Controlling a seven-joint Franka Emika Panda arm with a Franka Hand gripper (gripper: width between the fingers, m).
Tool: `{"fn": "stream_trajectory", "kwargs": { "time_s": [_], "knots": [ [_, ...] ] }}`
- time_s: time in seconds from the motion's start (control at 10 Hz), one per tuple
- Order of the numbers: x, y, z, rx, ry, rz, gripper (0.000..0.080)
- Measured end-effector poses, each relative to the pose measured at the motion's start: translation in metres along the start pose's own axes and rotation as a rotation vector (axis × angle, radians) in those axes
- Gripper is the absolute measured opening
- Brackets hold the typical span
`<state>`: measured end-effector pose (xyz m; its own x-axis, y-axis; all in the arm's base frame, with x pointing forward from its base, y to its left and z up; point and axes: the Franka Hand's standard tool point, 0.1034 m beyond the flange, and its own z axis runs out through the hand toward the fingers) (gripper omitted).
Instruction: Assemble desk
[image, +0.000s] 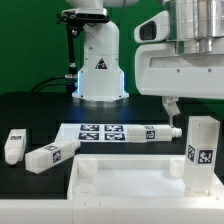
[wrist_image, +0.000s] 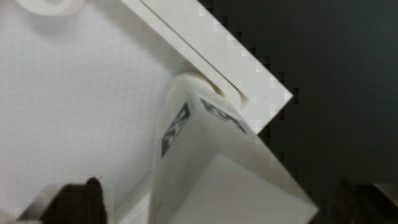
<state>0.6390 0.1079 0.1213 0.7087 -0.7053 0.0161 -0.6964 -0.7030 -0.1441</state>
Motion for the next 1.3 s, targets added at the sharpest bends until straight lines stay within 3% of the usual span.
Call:
{"fn": "stream_trajectory", "kwargs": {
  "time_s": [0.2,0.3,0.5,0.7,0.9,1.3],
  "knots": [
    [0.0006,0.0005,-0.0001,-0.004,0.003,-0.152,0.0647],
    [-0.0009,-0.0026,-0.0034,-0.025,0.020,-0.372,0.0649],
    [-0.0041,-0.0055,-0.0045,-0.029,0.019,-0.610,0.0649],
    [-0.0038,-0.0049,-0.0039,-0.031,0.020,-0.560,0.0626],
    [-0.0037,-0.0046,-0.0034,-0.030,0.021,-0.461,0.0281],
    [-0.0053,-0.0030,-0.0025,-0.044,0.028,0.242,0.0284]
  ]
}}
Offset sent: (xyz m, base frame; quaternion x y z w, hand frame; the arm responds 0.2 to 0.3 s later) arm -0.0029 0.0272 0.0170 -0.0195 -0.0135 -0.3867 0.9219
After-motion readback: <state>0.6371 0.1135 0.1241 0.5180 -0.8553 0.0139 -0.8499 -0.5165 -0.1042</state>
